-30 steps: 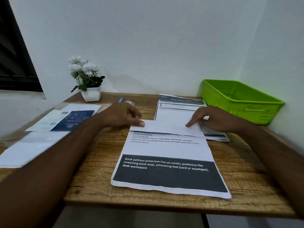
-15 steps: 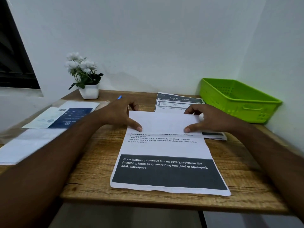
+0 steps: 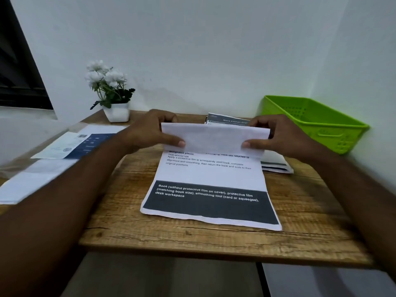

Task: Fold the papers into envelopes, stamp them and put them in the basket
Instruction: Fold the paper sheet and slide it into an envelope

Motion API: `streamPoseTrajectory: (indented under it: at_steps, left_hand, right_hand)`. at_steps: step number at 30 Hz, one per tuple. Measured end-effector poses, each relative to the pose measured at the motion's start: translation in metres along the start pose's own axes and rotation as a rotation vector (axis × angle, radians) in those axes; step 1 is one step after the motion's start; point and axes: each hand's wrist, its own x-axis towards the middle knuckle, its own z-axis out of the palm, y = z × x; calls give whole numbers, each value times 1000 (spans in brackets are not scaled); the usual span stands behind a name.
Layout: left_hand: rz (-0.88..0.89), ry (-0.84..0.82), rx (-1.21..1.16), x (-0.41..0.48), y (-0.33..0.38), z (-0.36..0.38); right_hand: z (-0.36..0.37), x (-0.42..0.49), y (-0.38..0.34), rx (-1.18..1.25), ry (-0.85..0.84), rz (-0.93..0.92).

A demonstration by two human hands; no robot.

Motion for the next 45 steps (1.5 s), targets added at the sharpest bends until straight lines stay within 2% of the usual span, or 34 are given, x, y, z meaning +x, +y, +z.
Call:
streamPoseTrajectory:
  at_steps: [5,8,12,16,19,26,38,41,45]
  left_hand:
    - [49,79,-189,1,2,-3]
    - [81,104,-169,2,-2,-2]
    - [61,92,-33,6,-11,0]
    - [90,-33,153,5,-17,-2]
    - [86,-107,234,3,-17,-5]
    - [28,-207,313,4,-15,-7]
    - [-97,-204,391,11,-18,1]
    - [-70,-166,375,10,-16,2]
    - [11,-70,321,7,-8,1]
  right_hand:
    - [-3,2,-2,219,210,-38]
    - [-4,4,3,160,280,-60]
    - [-6,5,12,-16,178,-54]
    - [-6,4,17,-128,-7,-42]
    - [-7,2,14,-184,-86,-32]
    - [-9,-3,13,-285,-318,142]
    - [2,0,18,-365,-297,147]
    - [2,1,17,-388,-289,128]
    - [2,2,12,-264,-131,46]
